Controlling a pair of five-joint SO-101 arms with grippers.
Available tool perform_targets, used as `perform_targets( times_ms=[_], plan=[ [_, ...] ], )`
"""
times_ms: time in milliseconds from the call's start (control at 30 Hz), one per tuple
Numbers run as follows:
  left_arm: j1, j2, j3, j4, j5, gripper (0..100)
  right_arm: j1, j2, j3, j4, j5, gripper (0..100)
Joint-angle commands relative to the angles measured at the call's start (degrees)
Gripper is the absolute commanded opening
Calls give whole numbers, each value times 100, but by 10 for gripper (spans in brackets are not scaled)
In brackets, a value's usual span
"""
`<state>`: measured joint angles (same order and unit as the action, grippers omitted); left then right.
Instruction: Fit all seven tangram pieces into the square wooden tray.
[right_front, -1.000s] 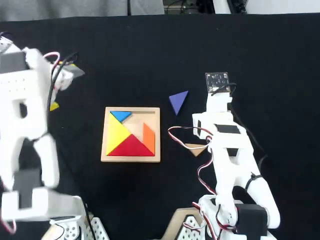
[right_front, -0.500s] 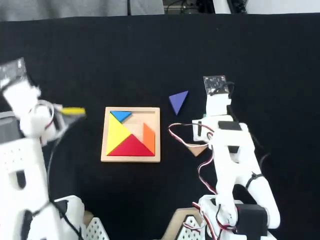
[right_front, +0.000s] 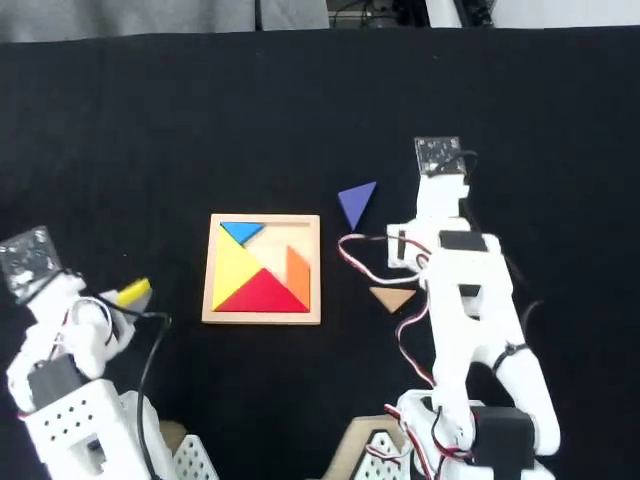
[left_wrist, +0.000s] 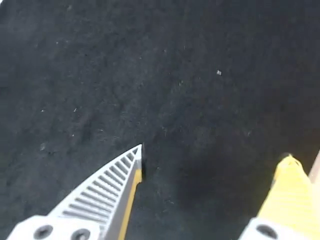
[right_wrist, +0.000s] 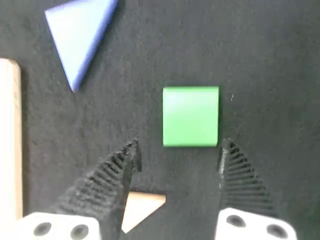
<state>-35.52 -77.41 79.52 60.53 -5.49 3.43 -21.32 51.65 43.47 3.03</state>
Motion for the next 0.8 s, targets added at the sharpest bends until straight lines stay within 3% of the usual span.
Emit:
perform_targets(
  times_ms=[0,233,600,767],
  plan=[
    [215,-264,681,-431,-668,395,-9,699,-831,62,-141,255],
    [391,-791,1112,-659,-826,395,88,2044,-2176,976,-273,255],
    [787,-2040,1807,-563,-818,395,387,2413,-2352,1187,-185,254],
    [787,-2567,1798,-35,-818,395,387,2457,-2352,1178,-35,254]
  ],
)
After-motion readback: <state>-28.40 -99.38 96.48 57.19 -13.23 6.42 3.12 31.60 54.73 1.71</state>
